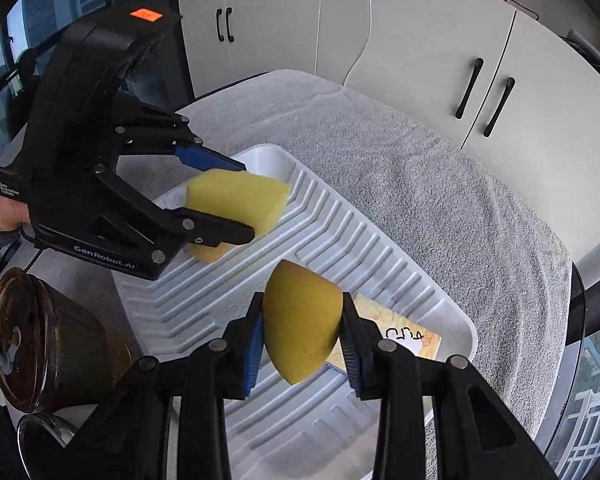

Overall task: Organize soft objects
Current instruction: 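Lower both sponges into the tray and open both tools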

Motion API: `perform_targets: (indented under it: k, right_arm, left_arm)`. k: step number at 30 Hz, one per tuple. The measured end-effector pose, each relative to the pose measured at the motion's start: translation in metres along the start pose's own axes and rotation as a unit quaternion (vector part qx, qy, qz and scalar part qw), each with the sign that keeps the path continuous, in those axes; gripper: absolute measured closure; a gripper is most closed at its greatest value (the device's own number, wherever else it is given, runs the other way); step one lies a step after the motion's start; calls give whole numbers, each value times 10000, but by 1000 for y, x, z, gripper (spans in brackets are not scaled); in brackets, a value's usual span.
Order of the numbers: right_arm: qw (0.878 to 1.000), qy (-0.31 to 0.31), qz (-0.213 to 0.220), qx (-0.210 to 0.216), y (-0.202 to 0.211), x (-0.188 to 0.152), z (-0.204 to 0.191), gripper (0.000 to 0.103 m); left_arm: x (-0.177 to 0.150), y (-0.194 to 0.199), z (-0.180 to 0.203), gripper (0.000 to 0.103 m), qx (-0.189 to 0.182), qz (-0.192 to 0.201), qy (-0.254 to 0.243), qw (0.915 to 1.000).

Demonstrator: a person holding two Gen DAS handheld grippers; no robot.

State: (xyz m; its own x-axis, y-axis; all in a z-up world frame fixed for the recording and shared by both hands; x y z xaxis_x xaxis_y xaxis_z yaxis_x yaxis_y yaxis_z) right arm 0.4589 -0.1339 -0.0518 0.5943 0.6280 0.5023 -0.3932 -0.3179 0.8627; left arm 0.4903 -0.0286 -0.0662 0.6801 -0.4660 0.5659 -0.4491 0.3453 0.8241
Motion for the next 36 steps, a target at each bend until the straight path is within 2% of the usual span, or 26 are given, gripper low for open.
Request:
perform_targets:
  k: [6,14,19,23,26,29,36]
  right_arm:
    - [9994,245,-152,212,-17,3,-8,66]
    - [9982,393,-442,76,-45,-4,-5,65]
    - [9984,372,-411,77,-47,-7,-4,64]
    - [9984,382,-423,33,-48,-6,-5,63]
    - [9987,325,-382,66,-48,-4,-3,56]
    - [9989,306,-341,89,-46,-3,-3,50]
    - [9995,248,-199,77,-36,-4,-7,36]
  left_arm:
    - [1,-9,1,49,35,-97,-95,9999]
    - [0,-23,5,47,261,-297,-353,9986]
    - [2,-30,5,44,282,-310,-368,9984]
    - [-2,-39,1,42,357,-498,-353,9975]
    - [-3,-39,-6,34,286,-454,-105,9985]
    - [-5,-39,-9,31,283,-435,-24,9987]
    - [-6,-29,-8,31,265,-273,38,9993]
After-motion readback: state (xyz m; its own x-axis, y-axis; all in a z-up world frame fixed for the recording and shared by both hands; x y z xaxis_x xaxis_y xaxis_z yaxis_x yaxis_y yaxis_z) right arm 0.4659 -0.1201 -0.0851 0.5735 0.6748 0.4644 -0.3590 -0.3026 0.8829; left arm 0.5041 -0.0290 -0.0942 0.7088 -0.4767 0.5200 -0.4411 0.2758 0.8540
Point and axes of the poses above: each gripper's, at about its wrist camera, not at the fingertips, and y roughly against the way its jaws point, z to its right, x to its top, the point moved 5 cm from there along -y, roughly the way its jaws point, and after that the axes turned 1 degree about -x, right-handed, at the moved point
